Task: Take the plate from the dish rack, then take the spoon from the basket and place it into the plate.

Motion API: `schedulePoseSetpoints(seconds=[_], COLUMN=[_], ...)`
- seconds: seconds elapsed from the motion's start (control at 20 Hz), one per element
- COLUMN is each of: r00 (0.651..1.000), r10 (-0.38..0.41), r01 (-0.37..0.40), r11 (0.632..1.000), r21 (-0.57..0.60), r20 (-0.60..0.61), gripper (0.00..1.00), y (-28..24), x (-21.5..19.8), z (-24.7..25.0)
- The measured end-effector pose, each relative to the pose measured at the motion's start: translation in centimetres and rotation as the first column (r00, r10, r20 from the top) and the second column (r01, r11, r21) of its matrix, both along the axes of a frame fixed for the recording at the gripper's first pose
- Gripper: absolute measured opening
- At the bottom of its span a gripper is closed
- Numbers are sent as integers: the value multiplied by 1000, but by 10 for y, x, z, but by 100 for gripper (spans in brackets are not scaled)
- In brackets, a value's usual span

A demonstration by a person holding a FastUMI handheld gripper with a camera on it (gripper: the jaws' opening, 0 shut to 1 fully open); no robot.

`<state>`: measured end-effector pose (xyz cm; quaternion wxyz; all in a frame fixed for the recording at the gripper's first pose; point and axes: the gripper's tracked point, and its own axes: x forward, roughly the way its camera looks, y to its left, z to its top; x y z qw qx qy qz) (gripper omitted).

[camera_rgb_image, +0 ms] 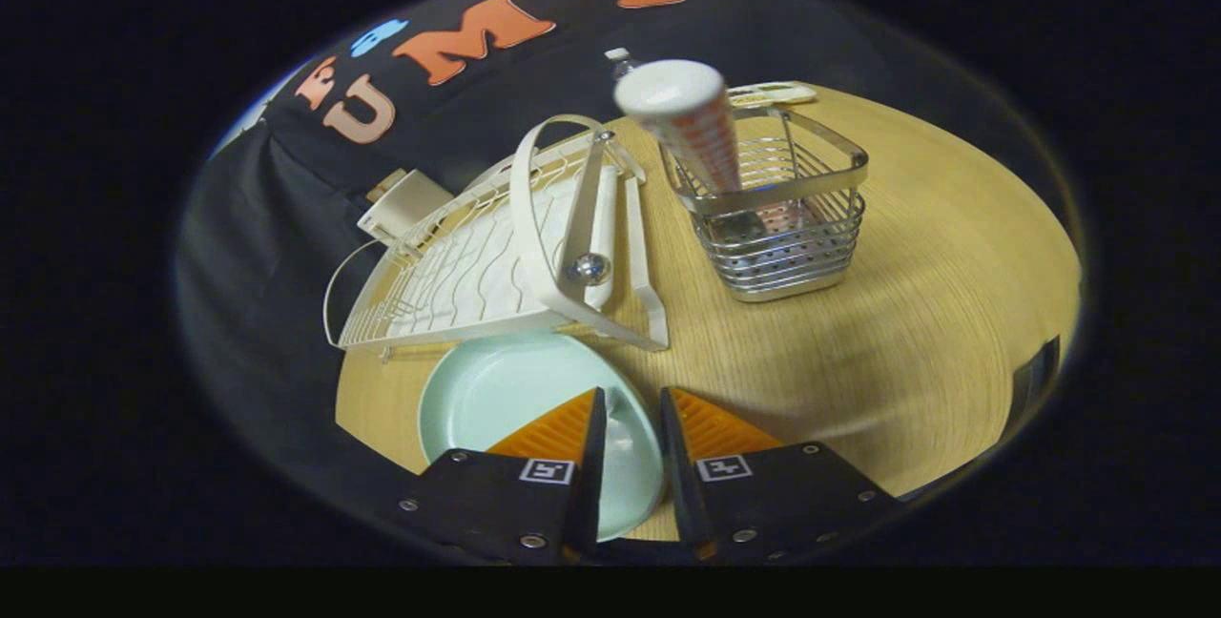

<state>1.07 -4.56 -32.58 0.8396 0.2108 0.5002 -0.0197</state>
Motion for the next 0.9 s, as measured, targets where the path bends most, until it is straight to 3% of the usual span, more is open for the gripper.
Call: schedulePoseSetpoints(seconds=[0.25, 0.45, 0.7, 0.9], r00=[989, 946, 870, 824], r10=[18, 45, 53, 81], r01=[2, 25, 130, 186], r11=[991, 977, 934, 896], r21=[-132, -211, -333, -403], r20=[147, 320, 490, 561], gripper=[54, 64, 65, 59], y=[-22, -35, -66, -76], x=[13, 31, 51, 60], z=[28, 58, 82, 95])
